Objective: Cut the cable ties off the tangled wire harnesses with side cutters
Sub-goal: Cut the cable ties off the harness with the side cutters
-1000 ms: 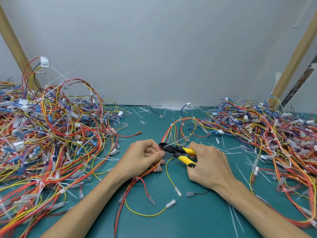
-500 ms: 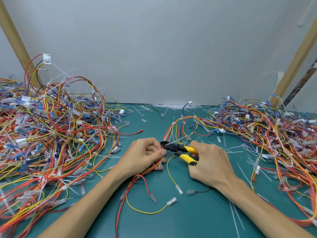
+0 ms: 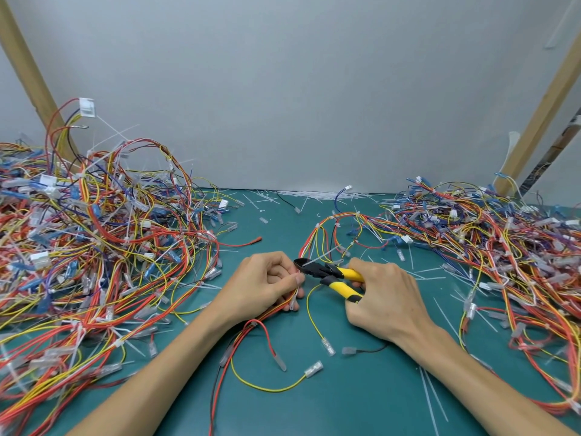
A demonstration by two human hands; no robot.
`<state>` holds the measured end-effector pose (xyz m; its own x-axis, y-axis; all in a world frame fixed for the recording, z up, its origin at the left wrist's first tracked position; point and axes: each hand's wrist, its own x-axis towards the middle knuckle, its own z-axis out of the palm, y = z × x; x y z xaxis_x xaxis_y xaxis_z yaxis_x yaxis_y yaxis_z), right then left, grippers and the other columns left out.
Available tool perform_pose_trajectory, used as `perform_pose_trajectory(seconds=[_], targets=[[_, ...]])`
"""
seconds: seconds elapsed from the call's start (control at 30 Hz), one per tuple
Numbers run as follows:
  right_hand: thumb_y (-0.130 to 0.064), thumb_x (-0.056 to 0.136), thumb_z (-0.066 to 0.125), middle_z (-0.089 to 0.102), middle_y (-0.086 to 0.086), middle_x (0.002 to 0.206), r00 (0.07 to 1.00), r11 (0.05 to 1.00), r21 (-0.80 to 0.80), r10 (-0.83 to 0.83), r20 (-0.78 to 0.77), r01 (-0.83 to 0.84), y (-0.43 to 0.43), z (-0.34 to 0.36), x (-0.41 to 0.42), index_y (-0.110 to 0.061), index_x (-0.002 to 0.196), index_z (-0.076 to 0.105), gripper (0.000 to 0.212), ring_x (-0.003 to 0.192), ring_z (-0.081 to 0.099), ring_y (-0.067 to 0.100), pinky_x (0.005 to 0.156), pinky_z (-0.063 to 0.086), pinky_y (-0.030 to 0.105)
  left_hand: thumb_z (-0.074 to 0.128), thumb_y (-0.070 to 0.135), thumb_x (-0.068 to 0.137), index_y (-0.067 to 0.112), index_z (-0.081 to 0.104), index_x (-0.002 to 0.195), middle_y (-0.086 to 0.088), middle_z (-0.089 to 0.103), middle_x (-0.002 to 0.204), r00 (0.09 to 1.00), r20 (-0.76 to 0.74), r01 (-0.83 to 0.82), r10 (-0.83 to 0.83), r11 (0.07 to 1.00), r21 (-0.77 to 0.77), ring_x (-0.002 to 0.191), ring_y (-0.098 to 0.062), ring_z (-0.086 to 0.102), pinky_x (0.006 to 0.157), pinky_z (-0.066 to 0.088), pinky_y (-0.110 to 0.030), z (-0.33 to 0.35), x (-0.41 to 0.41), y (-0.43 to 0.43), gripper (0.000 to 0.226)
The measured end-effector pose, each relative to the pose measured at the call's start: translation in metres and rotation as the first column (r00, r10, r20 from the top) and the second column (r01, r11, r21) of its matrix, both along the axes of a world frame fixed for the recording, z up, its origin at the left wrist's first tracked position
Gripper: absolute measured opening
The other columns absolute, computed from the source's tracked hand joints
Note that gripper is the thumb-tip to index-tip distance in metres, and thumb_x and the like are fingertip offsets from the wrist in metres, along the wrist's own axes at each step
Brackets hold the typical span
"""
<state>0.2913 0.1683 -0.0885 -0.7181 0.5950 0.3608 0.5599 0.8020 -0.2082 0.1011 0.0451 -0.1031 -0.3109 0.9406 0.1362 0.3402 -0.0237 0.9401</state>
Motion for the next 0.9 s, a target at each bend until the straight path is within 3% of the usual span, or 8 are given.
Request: perform_pose_trajectory(seconds=[0.17,0.3,0.47,0.53,0.63,0.77,0.9], targets=[[-0.033,0.057,0.053,0.043,-0.013,0.052,1.0,1.0,-0.02,-0.002,-0.02,0.001,0.0,-0.001,0.0,-0.026,0.071,0.046,0.017,0.061,0.045,0.024,0.05,0.033,0.028,0.065,0.014,0.093,0.004,0.057,0.085,-0.011,0.074,0.076,1.0,0.02,-0.008,0.008,1.0,0.002,0.061,-0.028,0.071,0.059,0.055,-0.027,0.0,0.0,0.0,0.015],[-0.04,0.066,0.059,0.048,-0.006,0.053,0.982,0.997,-0.06,-0.063,-0.18,0.053,0.002,-0.003,0.001,-0.022,0.07,0.042,0.025,0.059,0.049,0.028,0.049,0.041,0.032,0.065,0.014,0.093,0.004,0.058,0.087,-0.012,0.073,0.076,0.998,0.058,-0.022,0.022,1.0,-0.002,0.061,-0.029,0.07,0.06,0.055,-0.029,0.0,0.0,0.001,0.013],[-0.039,0.065,0.064,0.055,-0.015,0.084,0.934,0.989,-0.134,-0.107,-0.341,0.065,0.007,-0.002,0.002,-0.036,0.095,0.051,0.034,0.079,0.053,0.013,0.064,0.039,0.03,0.066,0.019,0.092,0.006,0.062,0.087,-0.014,0.073,0.075,0.998,0.05,-0.034,0.035,0.999,-0.013,0.061,-0.026,0.07,0.06,0.055,-0.027,0.001,0.001,0.001,0.014],[-0.033,0.064,0.072,0.054,-0.014,0.094,0.945,0.995,-0.091,-0.074,-0.32,0.047,0.009,-0.003,0.001,-0.037,0.107,0.052,0.047,0.088,0.05,0.016,0.073,0.032,0.031,0.067,0.021,0.092,0.008,0.063,0.087,-0.015,0.073,0.075,0.999,0.026,-0.041,0.042,0.999,-0.018,0.061,-0.024,0.07,0.059,0.053,-0.024,0.002,0.002,0.0,0.014],[-0.035,0.061,0.079,0.053,-0.006,0.097,0.957,0.984,0.094,-0.124,-0.261,0.153,0.008,-0.005,0.0,-0.031,0.116,0.056,0.06,0.089,0.047,0.022,0.073,0.029,0.033,0.067,0.022,0.091,0.01,0.065,0.086,-0.014,0.073,0.072,0.998,-0.012,-0.061,0.061,0.998,-0.023,0.059,-0.019,0.068,0.056,0.049,-0.018,0.003,0.004,0.0,0.013],[-0.032,0.061,0.083,0.052,-0.001,0.098,0.911,0.945,0.161,-0.213,-0.353,0.283,0.01,-0.004,0.002,-0.03,0.118,0.055,0.064,0.093,0.045,0.025,0.074,0.03,0.036,0.068,0.023,0.091,0.013,0.066,0.084,-0.008,0.072,0.067,0.995,-0.062,-0.081,0.079,0.996,-0.023,0.055,-0.011,0.064,0.054,0.048,-0.015,0.005,0.006,0.0,0.012],[-0.027,0.063,0.081,0.052,-0.003,0.101,0.884,0.965,0.039,-0.219,-0.414,0.258,0.012,-0.003,0.002,-0.031,0.12,0.052,0.063,0.098,0.044,0.024,0.076,0.024,0.031,0.063,0.032,0.094,0.013,0.064,0.081,-0.009,0.07,0.063,0.994,-0.058,-0.096,0.094,0.995,-0.034,0.053,-0.022,0.066,0.054,0.056,-0.031,0.008,0.008,-0.002,0.023]])
